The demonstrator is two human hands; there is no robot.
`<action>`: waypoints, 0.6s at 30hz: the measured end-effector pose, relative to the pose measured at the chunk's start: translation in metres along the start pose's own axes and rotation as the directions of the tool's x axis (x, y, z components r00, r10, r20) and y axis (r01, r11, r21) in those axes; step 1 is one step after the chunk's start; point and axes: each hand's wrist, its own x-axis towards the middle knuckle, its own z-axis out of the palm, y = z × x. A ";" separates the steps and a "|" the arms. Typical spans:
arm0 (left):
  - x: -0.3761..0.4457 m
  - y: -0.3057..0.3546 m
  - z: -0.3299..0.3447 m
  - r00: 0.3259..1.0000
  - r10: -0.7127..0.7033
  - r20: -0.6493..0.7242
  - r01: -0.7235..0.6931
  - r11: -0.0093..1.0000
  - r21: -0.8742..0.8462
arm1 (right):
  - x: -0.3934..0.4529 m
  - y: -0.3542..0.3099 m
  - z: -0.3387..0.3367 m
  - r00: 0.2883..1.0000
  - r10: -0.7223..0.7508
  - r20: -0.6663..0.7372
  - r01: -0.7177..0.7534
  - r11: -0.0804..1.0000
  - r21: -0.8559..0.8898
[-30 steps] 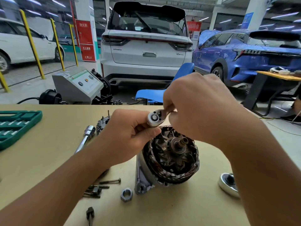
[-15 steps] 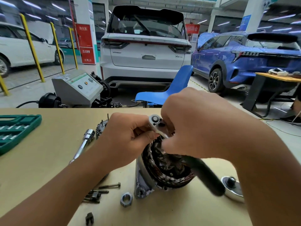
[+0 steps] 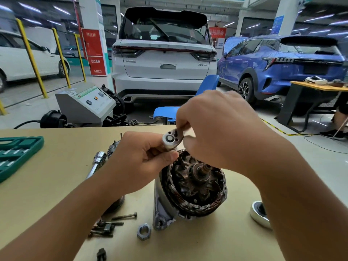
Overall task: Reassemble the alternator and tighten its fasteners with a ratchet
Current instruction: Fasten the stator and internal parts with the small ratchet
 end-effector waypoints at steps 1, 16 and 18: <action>0.000 0.000 0.000 1.000 0.001 -0.005 -0.001 1.000 -0.003 | -0.001 -0.001 -0.001 1.000 -0.014 0.022 0.013 1.000 0.004; 0.003 0.011 0.005 0.999 0.026 -0.037 -0.023 0.998 0.066 | -0.006 0.003 -0.002 0.993 0.028 0.113 -0.031 0.999 0.029; 0.003 0.008 0.003 1.000 0.012 -0.026 -0.009 0.994 0.112 | -0.002 0.005 -0.001 0.998 0.041 0.042 -0.040 0.999 -0.028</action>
